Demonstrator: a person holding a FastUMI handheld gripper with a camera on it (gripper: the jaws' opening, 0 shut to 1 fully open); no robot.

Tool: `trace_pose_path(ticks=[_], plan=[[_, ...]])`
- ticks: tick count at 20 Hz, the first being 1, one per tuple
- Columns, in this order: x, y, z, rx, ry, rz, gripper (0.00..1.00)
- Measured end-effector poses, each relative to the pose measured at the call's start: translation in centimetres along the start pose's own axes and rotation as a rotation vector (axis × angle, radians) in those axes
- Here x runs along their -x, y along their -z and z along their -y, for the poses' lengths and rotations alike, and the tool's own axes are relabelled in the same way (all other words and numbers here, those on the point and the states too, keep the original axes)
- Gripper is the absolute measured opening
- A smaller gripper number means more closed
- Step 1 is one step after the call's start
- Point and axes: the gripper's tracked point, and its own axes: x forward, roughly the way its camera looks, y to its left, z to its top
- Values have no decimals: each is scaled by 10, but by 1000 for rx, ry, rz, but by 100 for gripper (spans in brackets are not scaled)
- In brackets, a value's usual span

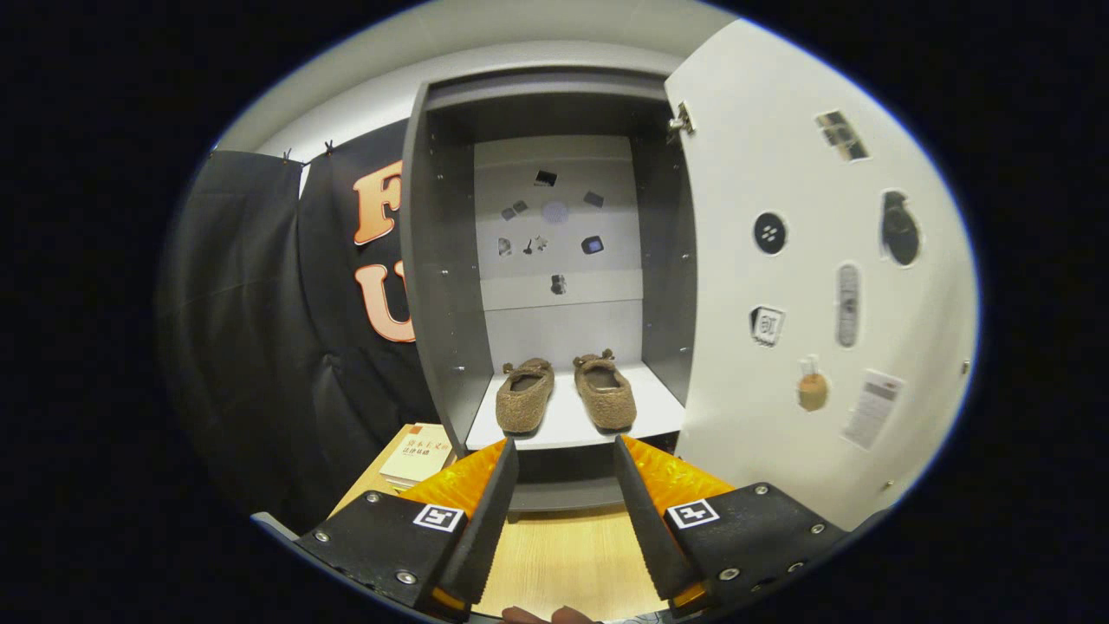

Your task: Open the shoe cabinet door, grab the shoes and put them into the shoe cabinet, then close the shoe cabinet door.

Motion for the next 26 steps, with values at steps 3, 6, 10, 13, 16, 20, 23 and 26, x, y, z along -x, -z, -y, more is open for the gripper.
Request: trace_pose_path(ticks=[3, 6, 10, 13, 16, 20, 23, 26], plan=[[51, -1, 14, -1, -33, 14, 74], [97, -4, 49, -7, -65, 45, 77], [138, 4, 97, -22, -119, 43, 80], [161, 5, 133, -27, -161, 67, 83], [174, 2, 170, -28, -181, 81, 83], [167, -6, 218, -22, -144, 118, 83], [159, -8, 249, -23, -96, 137, 83], [148, -9, 267, -18, -74, 137, 83]])
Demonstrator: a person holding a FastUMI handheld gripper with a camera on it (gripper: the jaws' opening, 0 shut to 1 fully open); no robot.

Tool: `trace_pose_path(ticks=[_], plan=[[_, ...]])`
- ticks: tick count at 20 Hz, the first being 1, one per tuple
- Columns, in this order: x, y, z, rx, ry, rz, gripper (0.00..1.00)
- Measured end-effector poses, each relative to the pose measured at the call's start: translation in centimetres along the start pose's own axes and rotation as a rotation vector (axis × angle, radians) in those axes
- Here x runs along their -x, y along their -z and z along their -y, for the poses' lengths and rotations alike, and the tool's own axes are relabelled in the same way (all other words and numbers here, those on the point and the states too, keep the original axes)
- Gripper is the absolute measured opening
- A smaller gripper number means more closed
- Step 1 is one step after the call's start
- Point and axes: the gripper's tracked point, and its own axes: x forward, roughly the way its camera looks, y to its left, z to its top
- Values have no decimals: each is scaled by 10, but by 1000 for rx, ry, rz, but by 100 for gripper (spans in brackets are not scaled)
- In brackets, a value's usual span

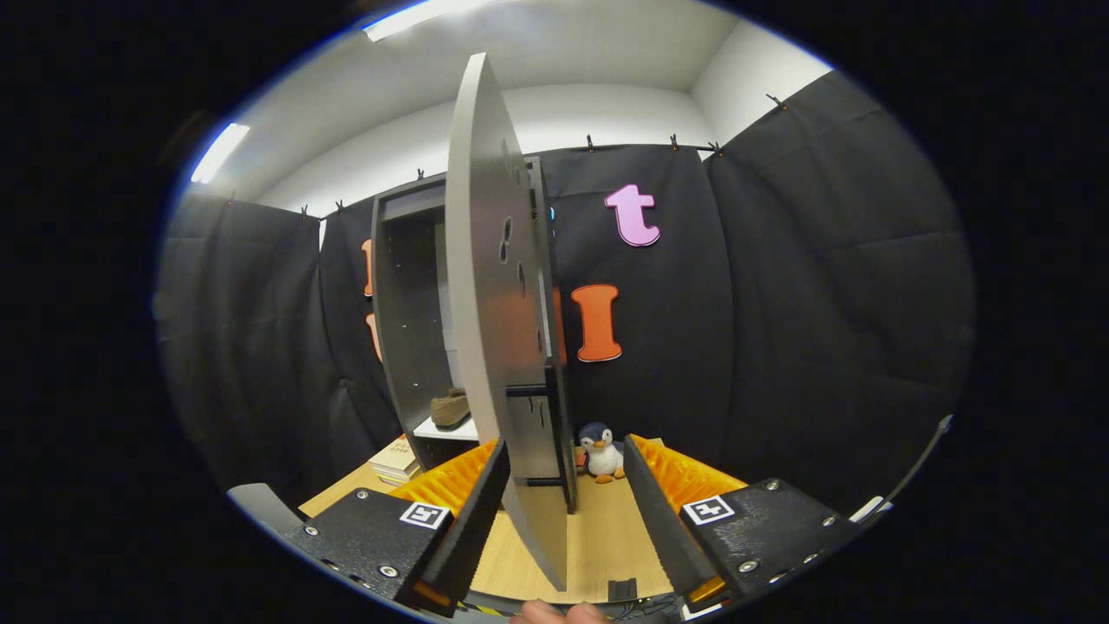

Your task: Open the shoe cabinet door, grab the shoes and put them into the shoe cabinet, then close the shoe cabinet door.

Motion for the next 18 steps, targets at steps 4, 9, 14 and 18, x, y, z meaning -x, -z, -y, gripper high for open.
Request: trace_pose_path(ticks=[4, 9, 14, 18], plan=[[-16, 5, 2, 34, 18, -8, 83], [-19, 4, -10, 84, 51, -18, 81], [-15, 7, -48, 74, 55, -49, 81], [-19, 6, -81, 94, 100, -47, 81]])
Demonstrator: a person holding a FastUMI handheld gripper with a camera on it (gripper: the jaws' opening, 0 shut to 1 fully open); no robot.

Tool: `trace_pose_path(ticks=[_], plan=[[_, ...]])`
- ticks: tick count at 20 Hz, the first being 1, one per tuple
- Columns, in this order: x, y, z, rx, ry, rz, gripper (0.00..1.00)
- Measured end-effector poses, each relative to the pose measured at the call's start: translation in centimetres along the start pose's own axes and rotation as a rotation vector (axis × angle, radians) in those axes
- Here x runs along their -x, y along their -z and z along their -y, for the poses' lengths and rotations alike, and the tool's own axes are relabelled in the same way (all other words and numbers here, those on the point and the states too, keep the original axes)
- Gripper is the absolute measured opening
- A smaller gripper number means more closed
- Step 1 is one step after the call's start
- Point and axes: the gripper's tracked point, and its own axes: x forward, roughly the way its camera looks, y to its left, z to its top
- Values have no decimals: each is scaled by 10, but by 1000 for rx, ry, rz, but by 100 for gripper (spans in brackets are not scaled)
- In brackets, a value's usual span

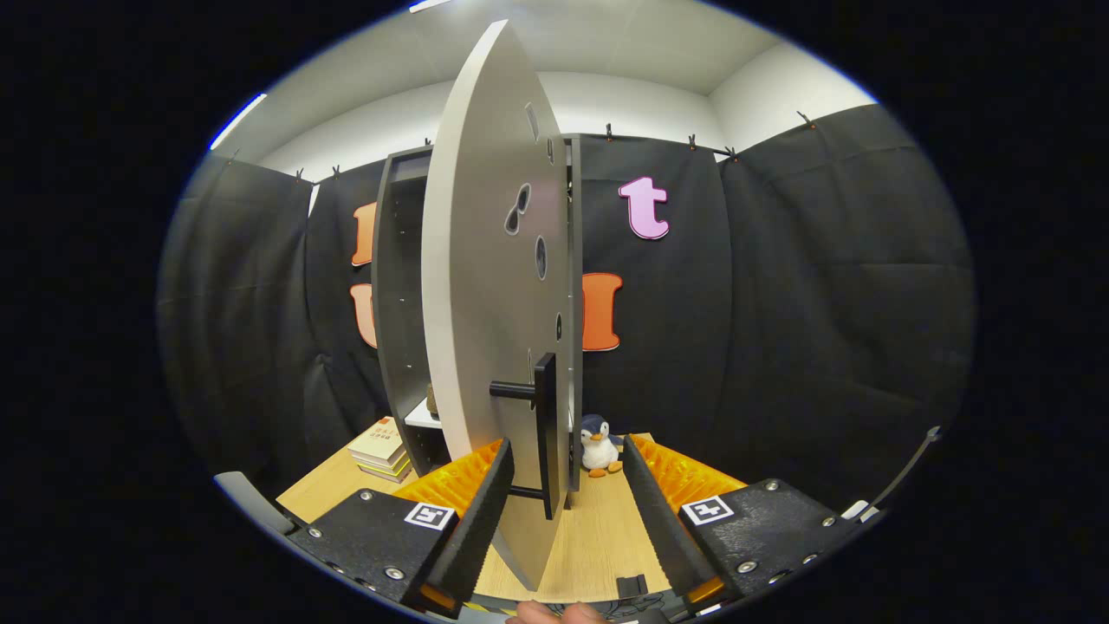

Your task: Open the shoe cabinet door, grab the shoes and put them into the shoe cabinet, then close the shoe cabinet door.

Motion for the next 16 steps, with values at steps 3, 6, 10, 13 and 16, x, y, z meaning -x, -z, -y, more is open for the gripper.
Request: trace_pose_path(ticks=[3, 6, 10, 13, 16], plan=[[-1, -2, -24, 7, 33, -1, 81], [-1, -4, -47, 27, 78, 18, 81], [-4, -3, -79, 25, 87, 4, 81], [-16, -4, -109, 27, 56, -10, 81], [-34, -6, -146, 54, -6, -9, 81]])
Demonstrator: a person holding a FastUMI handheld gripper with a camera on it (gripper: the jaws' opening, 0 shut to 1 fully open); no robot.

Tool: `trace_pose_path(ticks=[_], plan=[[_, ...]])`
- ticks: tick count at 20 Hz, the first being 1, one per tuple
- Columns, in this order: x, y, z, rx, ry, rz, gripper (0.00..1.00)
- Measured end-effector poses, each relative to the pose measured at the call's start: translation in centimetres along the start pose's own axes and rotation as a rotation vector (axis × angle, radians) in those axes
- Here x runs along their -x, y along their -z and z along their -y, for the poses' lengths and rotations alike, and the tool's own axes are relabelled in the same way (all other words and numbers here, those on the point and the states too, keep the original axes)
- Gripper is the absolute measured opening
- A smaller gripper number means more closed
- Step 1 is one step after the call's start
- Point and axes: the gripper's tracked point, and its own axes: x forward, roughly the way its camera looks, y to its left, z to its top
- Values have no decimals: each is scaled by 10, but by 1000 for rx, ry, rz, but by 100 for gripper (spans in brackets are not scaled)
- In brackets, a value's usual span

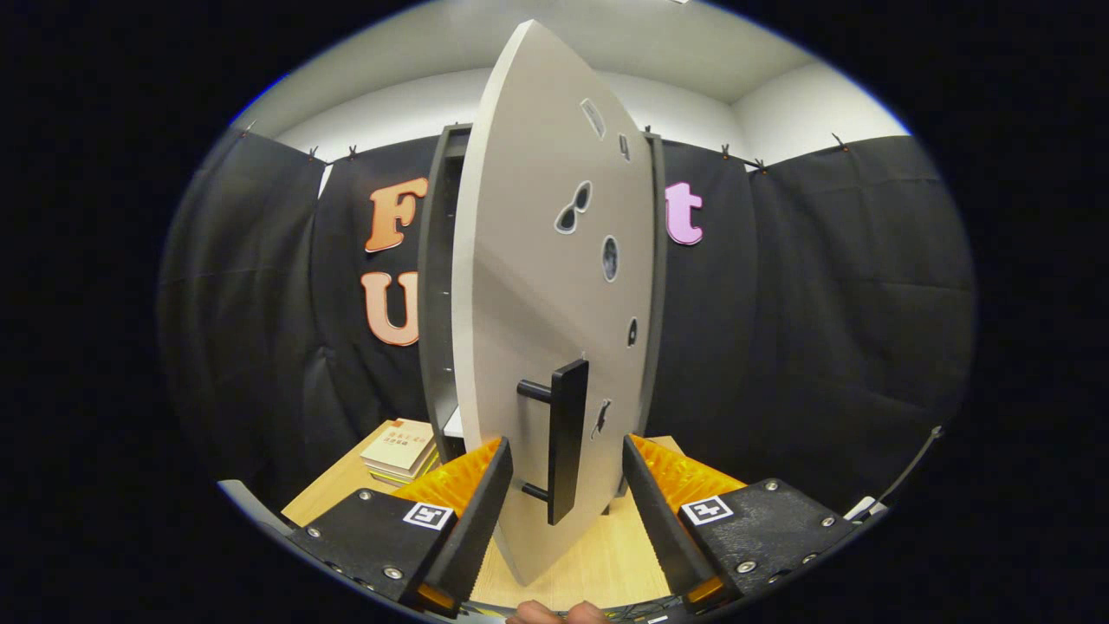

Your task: Open the shoe cabinet door, grab the shoes and put them into the shoe cabinet, then close the shoe cabinet door.

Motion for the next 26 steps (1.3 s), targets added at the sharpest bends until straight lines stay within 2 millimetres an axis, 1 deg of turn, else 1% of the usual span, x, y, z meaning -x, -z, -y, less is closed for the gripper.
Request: trace_pose_path(ticks=[2, 3, 6, 10, 12, 15, 21, 24, 26], plan=[[-19, 1, -27, 18, -44, -6, 82], [-27, 2, -38, 22, -63, -10, 82], [-64, 3, -71, 12, -105, -20, 82], [-112, -7, -106, 1, -145, -8, 82], [-116, -6, -106, 4, -162, -6, 82], [-135, -10, -116, 1, -186, -4, 82], [-160, -14, -125, -4, -216, -6, 82], [-169, -15, -127, -13, -209, -3, 82], [-174, -16, -127, 34, -191, 8, 83]])
